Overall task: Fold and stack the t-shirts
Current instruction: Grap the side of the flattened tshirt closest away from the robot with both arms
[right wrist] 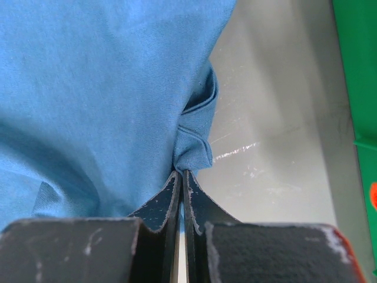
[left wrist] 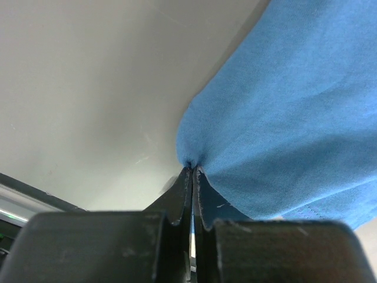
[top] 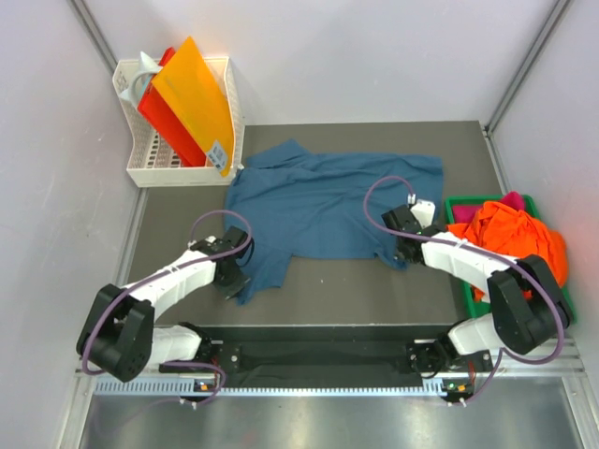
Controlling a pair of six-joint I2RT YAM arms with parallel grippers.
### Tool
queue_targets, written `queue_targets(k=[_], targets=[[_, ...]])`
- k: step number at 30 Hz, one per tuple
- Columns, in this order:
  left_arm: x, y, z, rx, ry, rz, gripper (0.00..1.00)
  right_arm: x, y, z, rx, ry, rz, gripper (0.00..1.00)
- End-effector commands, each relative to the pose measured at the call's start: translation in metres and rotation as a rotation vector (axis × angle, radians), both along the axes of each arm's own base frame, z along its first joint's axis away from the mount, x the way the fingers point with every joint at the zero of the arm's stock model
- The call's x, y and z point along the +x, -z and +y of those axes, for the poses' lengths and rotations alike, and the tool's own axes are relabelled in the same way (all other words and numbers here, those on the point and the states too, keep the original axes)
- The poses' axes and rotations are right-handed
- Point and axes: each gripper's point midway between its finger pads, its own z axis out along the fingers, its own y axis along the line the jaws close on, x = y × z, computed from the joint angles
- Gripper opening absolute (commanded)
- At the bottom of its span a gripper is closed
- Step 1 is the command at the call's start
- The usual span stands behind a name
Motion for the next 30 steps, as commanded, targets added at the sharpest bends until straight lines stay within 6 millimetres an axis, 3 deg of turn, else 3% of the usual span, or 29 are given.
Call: queue_targets(k=[1,4,8,12,15,23,30], targets=[[-0.026,0.012,-0.005,-0.01,0.107,0.109,0.0,0.009,-0.014,0.004,0.022,0.008,-0.068,0.0],[0.001,-0.023,-0.009,0.001,0.183,-0.016,0.0,0.011,-0.023,0.004,0.017,0.0,-0.087,0.0],[0.045,-0.09,-0.009,0.04,0.226,-0.248,0.0,0.014,-0.04,0.001,0.006,-0.003,-0.122,0.0],[0.063,-0.133,0.003,0.113,0.208,-0.354,0.0,0.016,-0.056,-0.001,0.002,-0.003,-0.15,0.0],[0.058,-0.146,0.009,0.12,0.179,-0.371,0.0,0.014,-0.064,-0.002,0.007,-0.004,-0.163,0.0],[0.017,-0.145,0.027,0.09,0.154,-0.372,0.0,-0.011,-0.073,-0.007,0.001,-0.012,-0.168,0.0],[0.004,-0.177,0.046,0.115,0.137,-0.455,0.0,-0.035,-0.09,-0.015,0.001,0.011,-0.187,0.0]])
